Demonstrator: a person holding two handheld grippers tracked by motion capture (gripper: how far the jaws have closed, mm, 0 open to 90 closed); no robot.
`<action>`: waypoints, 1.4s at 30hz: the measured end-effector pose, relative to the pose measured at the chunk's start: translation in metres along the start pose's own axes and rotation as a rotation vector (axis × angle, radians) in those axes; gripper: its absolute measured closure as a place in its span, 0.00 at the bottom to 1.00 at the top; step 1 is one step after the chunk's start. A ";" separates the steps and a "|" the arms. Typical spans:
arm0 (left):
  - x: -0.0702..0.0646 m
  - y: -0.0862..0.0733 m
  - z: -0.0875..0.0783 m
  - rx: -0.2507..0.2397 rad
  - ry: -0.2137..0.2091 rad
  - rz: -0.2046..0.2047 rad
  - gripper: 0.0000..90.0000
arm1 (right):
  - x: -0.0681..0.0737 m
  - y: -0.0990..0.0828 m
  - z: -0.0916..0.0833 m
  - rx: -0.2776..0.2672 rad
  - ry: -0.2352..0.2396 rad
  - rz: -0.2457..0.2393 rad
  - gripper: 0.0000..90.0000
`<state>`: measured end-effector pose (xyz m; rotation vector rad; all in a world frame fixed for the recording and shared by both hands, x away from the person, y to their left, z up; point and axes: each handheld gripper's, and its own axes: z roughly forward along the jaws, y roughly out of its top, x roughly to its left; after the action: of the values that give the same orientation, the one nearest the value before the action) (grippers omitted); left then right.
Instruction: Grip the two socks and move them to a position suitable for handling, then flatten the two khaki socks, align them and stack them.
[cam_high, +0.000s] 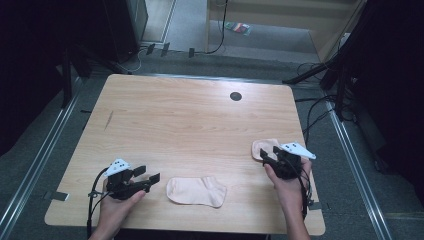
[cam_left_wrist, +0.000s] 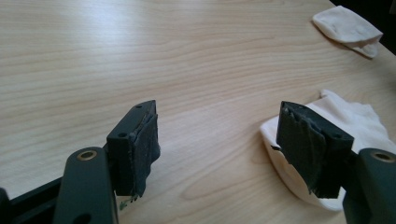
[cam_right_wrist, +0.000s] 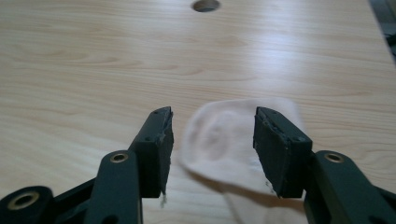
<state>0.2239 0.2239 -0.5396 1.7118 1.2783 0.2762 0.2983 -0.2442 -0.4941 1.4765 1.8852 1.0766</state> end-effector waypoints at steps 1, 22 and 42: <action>0.002 0.001 0.000 0.000 0.006 0.004 0.33 | -0.005 0.000 0.003 0.009 -0.014 0.008 0.50; 0.013 -0.001 0.006 0.014 0.017 -0.010 0.35 | -0.032 -0.019 0.031 0.038 -0.059 0.130 0.98; 0.008 0.010 0.008 -0.005 -0.005 -0.023 0.36 | 0.039 0.015 0.009 -0.058 0.157 0.058 0.99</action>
<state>0.2395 0.2264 -0.5387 1.6911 1.2918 0.2609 0.3023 -0.2030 -0.4837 1.4601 1.9090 1.2973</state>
